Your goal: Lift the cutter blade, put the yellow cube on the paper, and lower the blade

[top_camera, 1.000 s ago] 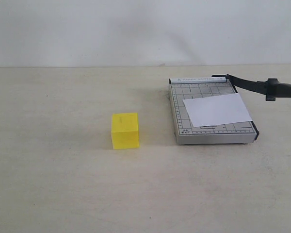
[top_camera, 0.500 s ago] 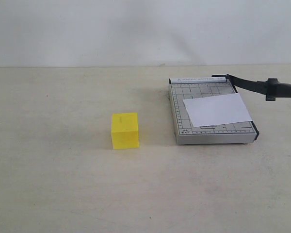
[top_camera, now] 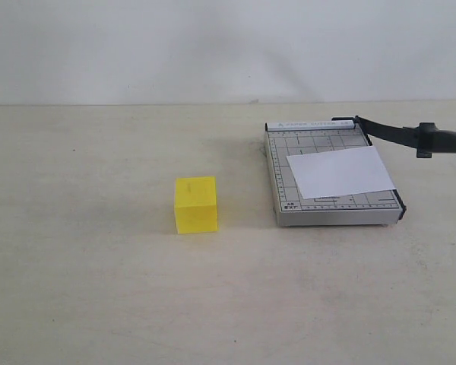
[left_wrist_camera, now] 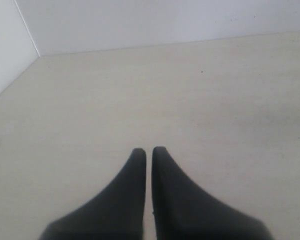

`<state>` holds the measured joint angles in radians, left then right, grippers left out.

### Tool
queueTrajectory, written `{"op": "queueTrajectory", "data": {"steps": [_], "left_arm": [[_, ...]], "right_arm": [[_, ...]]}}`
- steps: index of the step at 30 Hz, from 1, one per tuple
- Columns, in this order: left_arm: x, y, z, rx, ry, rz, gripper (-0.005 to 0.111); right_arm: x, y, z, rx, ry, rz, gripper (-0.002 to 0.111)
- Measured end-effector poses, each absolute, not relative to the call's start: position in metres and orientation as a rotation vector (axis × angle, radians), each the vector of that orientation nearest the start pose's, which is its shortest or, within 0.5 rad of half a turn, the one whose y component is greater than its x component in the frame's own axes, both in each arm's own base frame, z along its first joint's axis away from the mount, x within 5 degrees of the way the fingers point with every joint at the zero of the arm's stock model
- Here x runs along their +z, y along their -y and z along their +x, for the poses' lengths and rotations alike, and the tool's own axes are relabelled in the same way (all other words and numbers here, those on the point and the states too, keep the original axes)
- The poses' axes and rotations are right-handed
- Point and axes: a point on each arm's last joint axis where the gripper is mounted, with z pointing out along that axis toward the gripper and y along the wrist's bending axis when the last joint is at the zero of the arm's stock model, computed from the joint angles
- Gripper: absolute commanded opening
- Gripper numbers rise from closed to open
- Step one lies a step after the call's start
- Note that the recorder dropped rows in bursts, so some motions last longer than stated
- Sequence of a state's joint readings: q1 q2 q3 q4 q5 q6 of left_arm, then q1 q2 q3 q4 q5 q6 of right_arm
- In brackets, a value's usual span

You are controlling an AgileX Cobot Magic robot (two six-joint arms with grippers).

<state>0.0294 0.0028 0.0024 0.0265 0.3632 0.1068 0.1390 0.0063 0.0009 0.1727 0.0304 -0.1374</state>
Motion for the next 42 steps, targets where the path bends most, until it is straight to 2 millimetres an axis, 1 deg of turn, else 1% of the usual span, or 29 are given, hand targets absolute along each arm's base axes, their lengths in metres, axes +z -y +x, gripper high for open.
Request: {"op": "queueTrajectory", "data": {"steps": [37,39,42], "left_arm": [[0.180,-0.002,0.053,0.114,-1.845,0.083,0.004],[0.184,-0.002,0.054,0.094,-1.801,0.066,0.004],[0.198,-0.001,0.057,0.071,-1.646,0.036,0.004]], "right_arm": [[0.210,-0.008,0.056,0.143,-1.520,-0.083,0.000],[0.210,-0.008,0.056,0.143,-1.520,-0.083,0.000],[0.210,-0.008,0.056,0.143,-1.520,-0.083,0.000]]}}
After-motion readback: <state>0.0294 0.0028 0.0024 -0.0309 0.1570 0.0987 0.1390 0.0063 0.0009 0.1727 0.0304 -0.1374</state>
